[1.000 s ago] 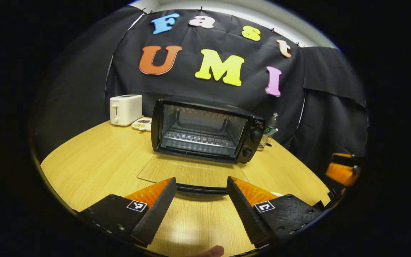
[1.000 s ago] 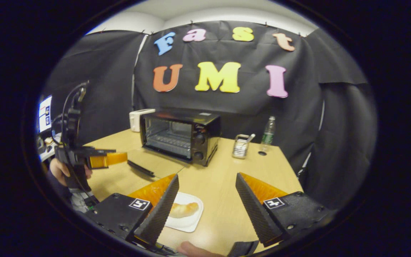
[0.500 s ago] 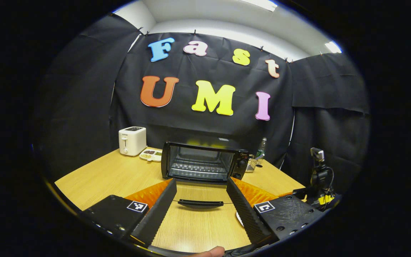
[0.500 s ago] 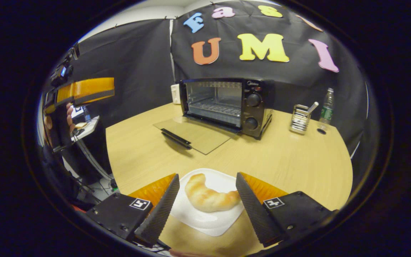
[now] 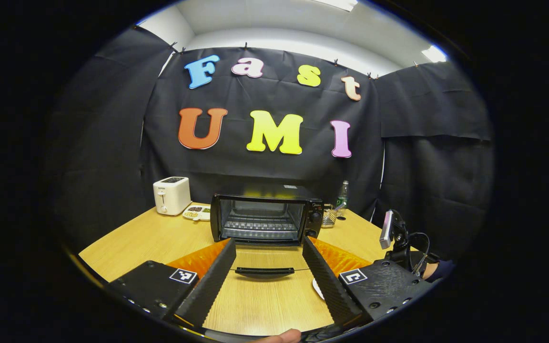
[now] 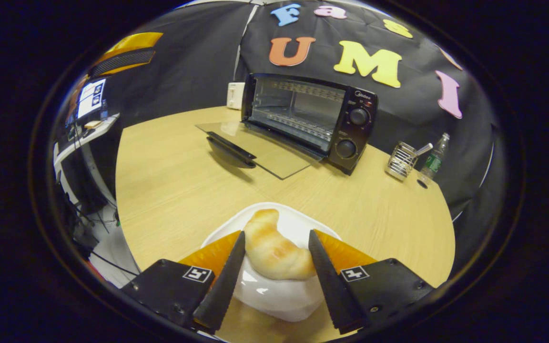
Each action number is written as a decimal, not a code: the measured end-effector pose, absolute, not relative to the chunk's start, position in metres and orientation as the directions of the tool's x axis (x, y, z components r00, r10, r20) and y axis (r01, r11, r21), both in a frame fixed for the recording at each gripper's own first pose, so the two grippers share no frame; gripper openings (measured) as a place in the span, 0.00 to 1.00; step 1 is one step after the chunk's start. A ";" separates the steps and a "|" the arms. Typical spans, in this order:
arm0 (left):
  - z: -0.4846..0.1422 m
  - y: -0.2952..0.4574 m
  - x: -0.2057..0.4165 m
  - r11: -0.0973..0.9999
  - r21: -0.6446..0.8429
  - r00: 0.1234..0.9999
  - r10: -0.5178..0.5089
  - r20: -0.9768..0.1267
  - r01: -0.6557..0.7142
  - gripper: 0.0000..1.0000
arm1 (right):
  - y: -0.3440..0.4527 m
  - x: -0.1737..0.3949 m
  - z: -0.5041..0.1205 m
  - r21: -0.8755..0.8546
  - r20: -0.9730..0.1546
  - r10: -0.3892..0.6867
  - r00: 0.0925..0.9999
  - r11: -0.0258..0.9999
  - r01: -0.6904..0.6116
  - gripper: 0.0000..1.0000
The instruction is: Open the electric oven with the left hand, put the food in, and close the electric oven.
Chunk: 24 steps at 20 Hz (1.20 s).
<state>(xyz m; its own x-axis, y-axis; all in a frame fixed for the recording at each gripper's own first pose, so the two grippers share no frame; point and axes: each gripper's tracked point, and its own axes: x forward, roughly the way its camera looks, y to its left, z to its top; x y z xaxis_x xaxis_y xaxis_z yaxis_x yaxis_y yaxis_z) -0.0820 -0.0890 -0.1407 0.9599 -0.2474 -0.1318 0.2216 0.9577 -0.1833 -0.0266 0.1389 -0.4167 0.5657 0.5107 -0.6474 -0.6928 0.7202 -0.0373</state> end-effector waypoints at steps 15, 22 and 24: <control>-0.119 -0.070 -0.080 0.953 -0.191 0.963 -0.253 -0.088 0.233 0.93 | 0.159 -0.032 -0.326 0.240 -0.491 0.620 0.611 0.771 -0.590 0.35; -0.107 -0.043 -0.068 0.949 -0.219 0.968 -0.245 -0.061 0.226 0.93 | 0.225 0.036 -0.309 0.293 -0.461 0.594 0.659 0.803 -0.519 0.37; -0.105 -0.037 -0.066 0.945 -0.229 0.967 -0.249 -0.049 0.232 0.93 | 0.245 0.059 -0.313 0.342 -0.468 0.578 0.668 0.816 -0.466 0.34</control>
<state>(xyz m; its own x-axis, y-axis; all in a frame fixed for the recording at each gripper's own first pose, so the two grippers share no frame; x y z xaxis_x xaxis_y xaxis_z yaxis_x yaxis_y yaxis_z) -0.0664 -0.0368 -0.1050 0.9673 -0.2491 -0.0486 0.2320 0.9454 -0.2289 0.0588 0.2454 -0.3126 0.6685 0.5777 -0.4684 -0.4660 0.8162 0.3416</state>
